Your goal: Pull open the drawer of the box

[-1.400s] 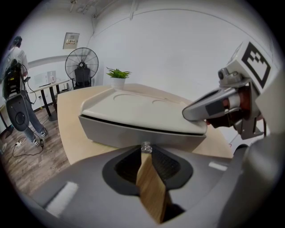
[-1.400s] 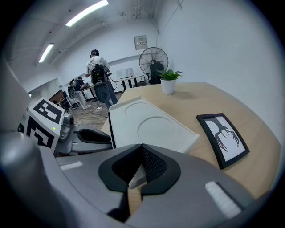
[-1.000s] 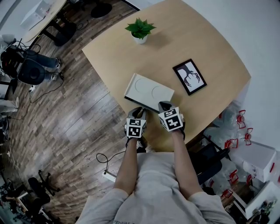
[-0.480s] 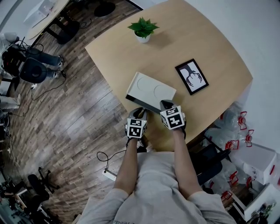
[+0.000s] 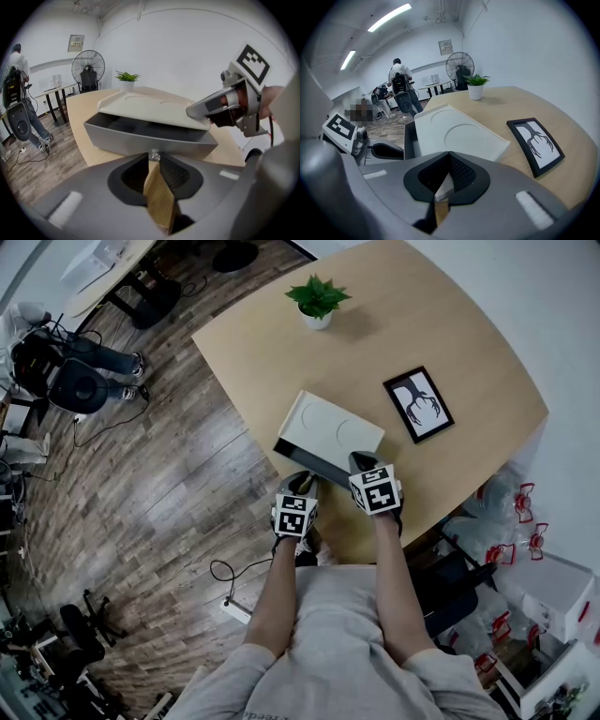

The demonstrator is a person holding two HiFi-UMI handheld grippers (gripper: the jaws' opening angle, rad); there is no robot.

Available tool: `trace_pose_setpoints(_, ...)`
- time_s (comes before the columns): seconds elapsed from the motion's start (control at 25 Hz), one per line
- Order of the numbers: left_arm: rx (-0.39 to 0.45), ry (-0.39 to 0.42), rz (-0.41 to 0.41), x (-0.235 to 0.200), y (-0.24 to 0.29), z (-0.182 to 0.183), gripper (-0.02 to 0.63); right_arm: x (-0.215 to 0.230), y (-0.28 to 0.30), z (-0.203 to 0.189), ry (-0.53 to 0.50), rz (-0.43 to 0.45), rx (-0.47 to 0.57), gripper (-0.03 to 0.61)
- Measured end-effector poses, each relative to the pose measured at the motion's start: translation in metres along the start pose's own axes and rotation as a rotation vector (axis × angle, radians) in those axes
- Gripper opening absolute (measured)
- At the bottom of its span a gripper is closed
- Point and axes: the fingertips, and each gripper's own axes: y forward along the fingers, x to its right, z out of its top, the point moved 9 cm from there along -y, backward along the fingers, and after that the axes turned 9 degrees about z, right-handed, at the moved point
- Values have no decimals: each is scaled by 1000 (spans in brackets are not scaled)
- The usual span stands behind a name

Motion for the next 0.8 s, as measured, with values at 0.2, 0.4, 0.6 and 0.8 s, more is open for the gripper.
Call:
trace_pose_setpoints(0.2,6,-5,1,1,-4,1,132,1,1,0,1,2,1,2)
trace_pose_setpoints(0.4,6,-1,5,1,-6,-4,132,1,0,-1,-2,1,3,2)
trace_pose_setpoints(0.6,11,-6,10,1,-8,-8,132,1,0,-2,-4,1,4,2)
trace_pose_setpoints(0.8,8,-10,16,0,-12,-11,132,0,-1,-1,-5,2,5,2)
